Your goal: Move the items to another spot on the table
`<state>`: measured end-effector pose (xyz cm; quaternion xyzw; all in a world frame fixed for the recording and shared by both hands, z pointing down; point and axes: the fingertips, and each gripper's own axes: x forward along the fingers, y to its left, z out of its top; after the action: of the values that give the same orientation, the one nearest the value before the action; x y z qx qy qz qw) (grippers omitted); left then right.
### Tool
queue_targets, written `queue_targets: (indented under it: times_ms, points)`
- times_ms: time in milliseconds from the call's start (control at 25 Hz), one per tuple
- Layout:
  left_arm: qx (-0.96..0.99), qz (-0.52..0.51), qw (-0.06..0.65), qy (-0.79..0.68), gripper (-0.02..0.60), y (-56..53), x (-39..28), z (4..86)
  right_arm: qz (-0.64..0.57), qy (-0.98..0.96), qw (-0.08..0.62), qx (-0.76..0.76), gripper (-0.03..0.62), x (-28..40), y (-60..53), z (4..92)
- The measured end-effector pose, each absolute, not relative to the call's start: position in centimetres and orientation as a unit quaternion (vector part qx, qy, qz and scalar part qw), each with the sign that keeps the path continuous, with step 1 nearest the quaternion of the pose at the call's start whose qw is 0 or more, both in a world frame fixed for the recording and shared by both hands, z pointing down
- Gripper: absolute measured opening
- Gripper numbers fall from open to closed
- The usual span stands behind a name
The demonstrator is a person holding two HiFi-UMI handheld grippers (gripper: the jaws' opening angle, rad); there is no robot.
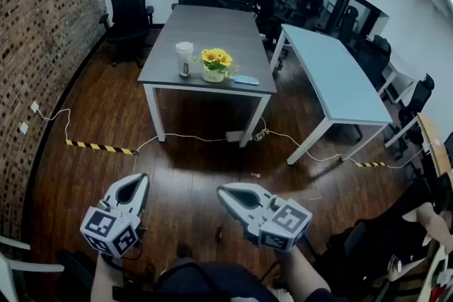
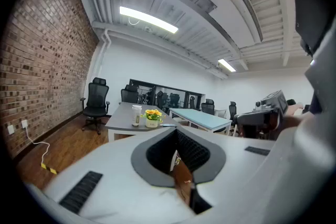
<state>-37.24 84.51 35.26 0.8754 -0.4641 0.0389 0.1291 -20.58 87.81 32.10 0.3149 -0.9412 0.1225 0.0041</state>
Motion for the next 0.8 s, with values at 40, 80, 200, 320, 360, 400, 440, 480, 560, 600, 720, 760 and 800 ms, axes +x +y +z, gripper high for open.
queue_targets:
  times_ms: [40, 80, 200, 320, 360, 400, 440, 480, 560, 600, 720, 760, 800]
  points:
    - [0.877, 0.04, 0.135, -0.459, 0.006, 83.8, -38.5, 35.6, 0.126, -0.941, 0.024, 0.314, 0.005, -21.5, 87.3, 33.1]
    - [0.878, 0.04, 0.14, -0.455, 0.006, 83.1, -39.7, 35.8, 0.129, -0.94, 0.042, 0.314, 0.005, -22.5, 86.7, 33.8]
    - [0.881, 0.028, 0.135, -0.453, 0.006, 81.0, -43.3, 35.2, 0.134, -0.937, 0.059, 0.317, 0.006, -25.8, 84.7, 34.1]
    - [0.876, 0.003, 0.133, -0.464, 0.006, 79.5, -46.0, 34.4, 0.104, -0.943, 0.065, 0.31, 0.005, -28.0, 83.0, 33.2]
    - [0.874, -0.004, 0.136, -0.467, 0.006, 79.2, -46.6, 34.4, 0.092, -0.944, 0.066, 0.309, 0.006, -28.5, 82.4, 33.0]
    - [0.872, -0.007, 0.138, -0.469, 0.006, 78.9, -47.0, 34.5, 0.088, -0.945, 0.064, 0.309, 0.006, -29.0, 81.9, 32.5]
    - [0.872, -0.007, 0.137, -0.47, 0.006, 78.6, -47.4, 34.6, 0.085, -0.945, 0.058, 0.309, 0.006, -29.5, 81.3, 31.9]
    - [0.872, -0.004, 0.135, -0.47, 0.006, 78.3, -47.5, 34.8, 0.08, -0.946, 0.058, 0.31, 0.006, -29.8, 80.8, 31.6]
    - [0.874, 0.005, 0.131, -0.467, 0.006, 77.6, -47.4, 35.2, 0.072, -0.943, 0.085, 0.313, 0.006, -29.9, 79.9, 32.2]
    - [0.876, 0.009, 0.131, -0.464, 0.006, 77.0, -47.2, 35.4, 0.068, -0.942, 0.096, 0.313, 0.006, -30.0, 79.4, 32.5]
    - [0.878, 0.019, 0.134, -0.459, 0.006, 74.8, -46.5, 35.9, 0.07, -0.945, 0.095, 0.306, 0.006, -30.2, 77.3, 33.1]
    - [0.877, 0.02, 0.135, -0.46, 0.006, 74.1, -46.2, 35.9, 0.072, -0.946, 0.092, 0.302, 0.006, -30.1, 76.6, 33.3]
    - [0.876, 0.023, 0.137, -0.463, 0.006, 73.3, -46.0, 36.0, 0.074, -0.947, 0.09, 0.298, 0.006, -30.0, 75.8, 33.5]
